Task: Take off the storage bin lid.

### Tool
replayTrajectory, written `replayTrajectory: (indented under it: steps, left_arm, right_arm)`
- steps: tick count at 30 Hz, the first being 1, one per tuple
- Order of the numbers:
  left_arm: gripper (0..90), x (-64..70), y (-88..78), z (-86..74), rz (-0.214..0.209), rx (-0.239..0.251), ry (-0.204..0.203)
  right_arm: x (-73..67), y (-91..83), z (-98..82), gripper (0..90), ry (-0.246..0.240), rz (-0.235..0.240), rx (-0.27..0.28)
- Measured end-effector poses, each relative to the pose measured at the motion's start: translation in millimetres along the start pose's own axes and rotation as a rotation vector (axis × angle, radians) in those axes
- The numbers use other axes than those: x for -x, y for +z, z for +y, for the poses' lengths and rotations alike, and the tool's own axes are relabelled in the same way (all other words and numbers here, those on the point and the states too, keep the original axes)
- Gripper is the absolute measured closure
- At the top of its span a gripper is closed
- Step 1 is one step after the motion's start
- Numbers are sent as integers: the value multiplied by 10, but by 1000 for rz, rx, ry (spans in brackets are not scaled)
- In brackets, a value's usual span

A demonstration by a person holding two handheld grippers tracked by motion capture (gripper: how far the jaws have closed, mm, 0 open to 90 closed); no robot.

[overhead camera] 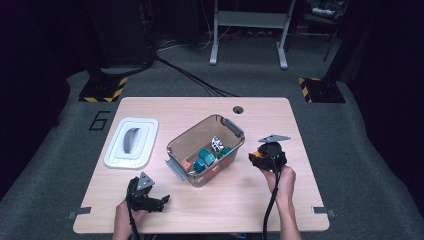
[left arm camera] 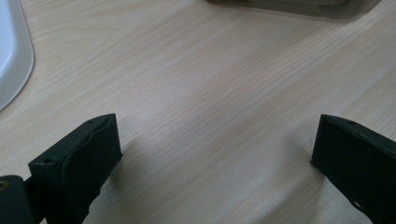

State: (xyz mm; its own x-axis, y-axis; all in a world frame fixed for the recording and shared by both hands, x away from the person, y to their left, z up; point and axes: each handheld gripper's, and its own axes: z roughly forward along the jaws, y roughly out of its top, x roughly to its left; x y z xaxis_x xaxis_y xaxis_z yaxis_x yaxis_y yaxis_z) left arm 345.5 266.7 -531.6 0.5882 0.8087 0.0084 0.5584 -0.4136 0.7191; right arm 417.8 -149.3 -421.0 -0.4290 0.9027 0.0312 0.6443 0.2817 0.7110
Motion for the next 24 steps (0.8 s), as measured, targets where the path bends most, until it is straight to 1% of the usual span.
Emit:
replayTrajectory:
  steps: [2, 3, 5, 6, 8, 10, 13, 16, 19, 24]
  left_arm:
    - [11, 0, 0, 0, 0, 0, 0]
    - [11, 0, 0, 0, 0, 0, 0]
    - [11, 0, 0, 0, 0, 0, 0]
    - [11, 5, 4, -1, 1, 6, -7]
    - [11, 4, 3, 0, 1, 5, -6]
    - [11, 3, 3, -1, 1, 5, -6]
    - [11, -1, 0, 0, -1, 0, -1]
    - [11, -1, 0, 0, -1, -1, -1]
    - [11, -1, 0, 0, 0, 0, 0]
    - [11, -1, 0, 0, 0, 0, 0]
  right_arm:
    - [-10, -28, 36, 587, -9, -6, 4]
    - [-22, -46, 55, 587, -4, -13, 3]
    - [-22, -81, 88, 587, -16, -10, 9]
    - [-20, -93, 104, 587, -20, -10, 12]
    - [-19, -112, 137, 587, -27, -18, 16]
    - [-29, -139, 170, 587, -20, -24, 17]
    - [-36, -180, 221, 587, -22, -24, 23]
    - [-47, -213, 278, 587, -40, -27, 35]
    - [-73, -242, 334, 587, -38, -29, 39]
    - [-124, -278, 426, 587, -54, -23, 50]
